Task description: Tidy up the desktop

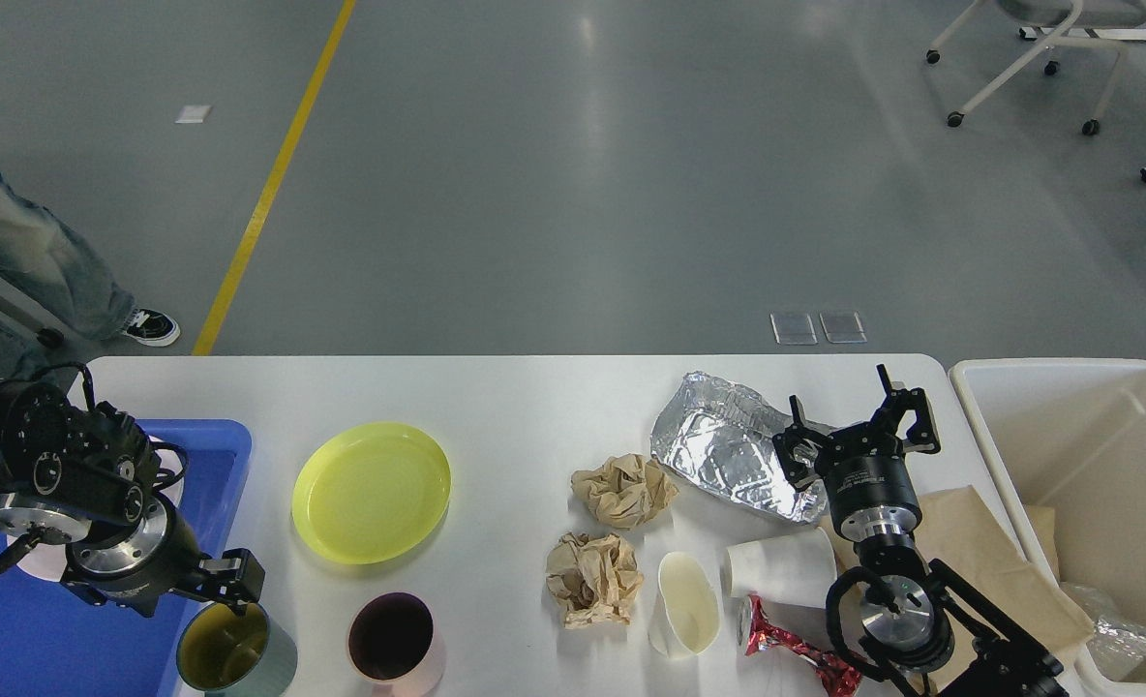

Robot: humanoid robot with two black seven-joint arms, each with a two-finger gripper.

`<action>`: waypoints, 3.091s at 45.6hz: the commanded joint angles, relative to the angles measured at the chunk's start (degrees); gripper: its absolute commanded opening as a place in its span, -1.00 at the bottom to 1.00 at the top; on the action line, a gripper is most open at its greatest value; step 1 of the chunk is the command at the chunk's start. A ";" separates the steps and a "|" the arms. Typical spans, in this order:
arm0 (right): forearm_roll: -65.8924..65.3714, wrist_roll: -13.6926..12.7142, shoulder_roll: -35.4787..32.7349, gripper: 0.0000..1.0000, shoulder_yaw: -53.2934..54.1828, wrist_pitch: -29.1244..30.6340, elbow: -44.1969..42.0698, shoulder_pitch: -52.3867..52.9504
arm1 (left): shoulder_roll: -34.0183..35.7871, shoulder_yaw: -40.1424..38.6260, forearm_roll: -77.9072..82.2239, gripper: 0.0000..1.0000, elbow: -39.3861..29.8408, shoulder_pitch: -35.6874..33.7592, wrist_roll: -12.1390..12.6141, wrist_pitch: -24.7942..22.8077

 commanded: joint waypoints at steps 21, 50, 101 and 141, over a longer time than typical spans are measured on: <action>0.00 0.01 0.00 1.00 0.00 0.00 0.00 0.00 | -0.43 -2.69 2.61 0.45 1.97 4.41 0.28 -0.43; 0.00 0.01 0.00 1.00 0.00 0.00 0.00 0.00 | 5.37 -0.84 1.73 0.85 1.80 -7.36 -0.07 -4.74; 0.00 0.01 0.00 1.00 0.00 0.00 0.00 0.00 | -10.10 11.64 -23.14 0.90 -17.54 -54.66 -0.94 -31.99; 0.00 0.01 0.00 1.00 0.00 0.00 0.00 0.00 | -0.08 0.22 11.04 0.84 -12.01 -12.56 -0.42 -6.16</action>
